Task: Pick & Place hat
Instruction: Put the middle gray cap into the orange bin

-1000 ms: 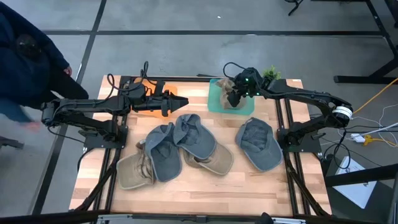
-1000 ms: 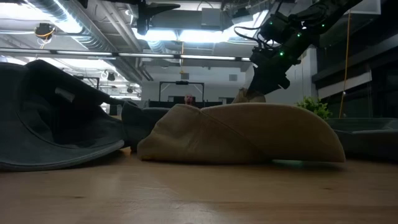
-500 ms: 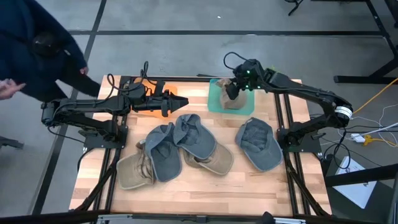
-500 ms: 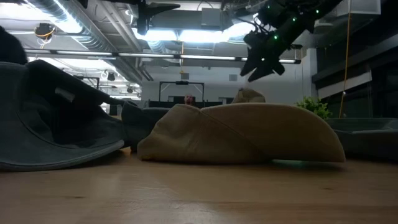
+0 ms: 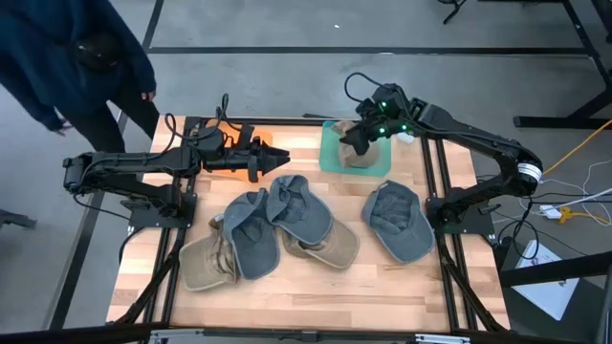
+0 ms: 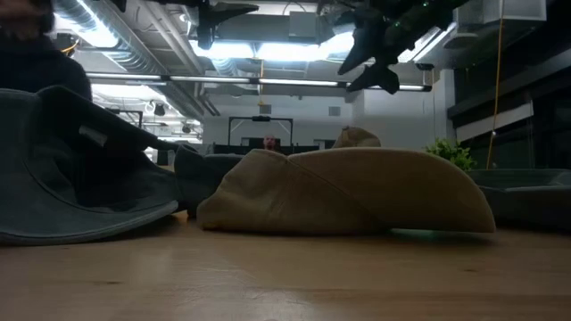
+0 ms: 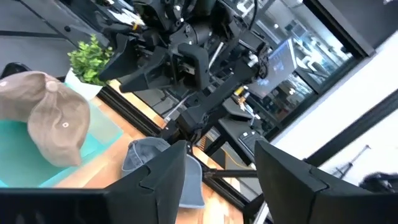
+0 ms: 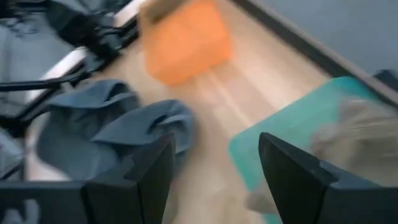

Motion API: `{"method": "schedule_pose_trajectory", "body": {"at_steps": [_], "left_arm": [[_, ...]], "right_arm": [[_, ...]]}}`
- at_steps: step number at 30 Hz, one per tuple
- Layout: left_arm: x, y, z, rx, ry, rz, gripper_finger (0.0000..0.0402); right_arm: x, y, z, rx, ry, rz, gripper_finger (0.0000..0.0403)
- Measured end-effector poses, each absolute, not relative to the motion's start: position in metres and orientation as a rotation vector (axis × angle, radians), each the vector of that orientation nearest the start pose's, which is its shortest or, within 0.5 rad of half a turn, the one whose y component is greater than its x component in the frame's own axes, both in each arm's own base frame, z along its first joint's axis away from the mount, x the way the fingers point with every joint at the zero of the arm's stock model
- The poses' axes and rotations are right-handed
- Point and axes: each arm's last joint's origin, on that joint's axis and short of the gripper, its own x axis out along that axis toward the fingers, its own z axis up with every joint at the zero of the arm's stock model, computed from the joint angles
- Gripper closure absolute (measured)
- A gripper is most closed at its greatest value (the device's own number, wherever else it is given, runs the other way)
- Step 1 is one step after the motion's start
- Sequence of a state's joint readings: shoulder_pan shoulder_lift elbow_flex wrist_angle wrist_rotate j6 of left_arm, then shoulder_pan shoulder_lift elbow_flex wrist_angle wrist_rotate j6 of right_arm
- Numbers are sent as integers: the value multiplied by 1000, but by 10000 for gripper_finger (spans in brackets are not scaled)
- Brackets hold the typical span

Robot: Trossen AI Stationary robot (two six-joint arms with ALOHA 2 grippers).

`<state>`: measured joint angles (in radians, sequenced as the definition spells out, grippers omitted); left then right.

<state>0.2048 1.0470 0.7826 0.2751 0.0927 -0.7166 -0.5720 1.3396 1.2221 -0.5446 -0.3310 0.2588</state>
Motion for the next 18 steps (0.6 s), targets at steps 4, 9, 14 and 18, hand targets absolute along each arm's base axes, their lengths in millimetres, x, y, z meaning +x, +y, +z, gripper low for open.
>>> {"method": "schedule_pose_trajectory", "body": {"at_steps": [4,9,14,18], "left_arm": [[232,45,324,-704,-15,112,217],[232,45,319,-712,40,108,217],[232,44,316,-689,70,102,217],[233,40,316,-664,82,93,217]], "right_arm": [[251,-135,333,553,578,-254,173],[259,-118,332,539,602,-195,173],[264,-102,330,522,640,-140,173],[266,-91,328,495,682,-110,173]]}}
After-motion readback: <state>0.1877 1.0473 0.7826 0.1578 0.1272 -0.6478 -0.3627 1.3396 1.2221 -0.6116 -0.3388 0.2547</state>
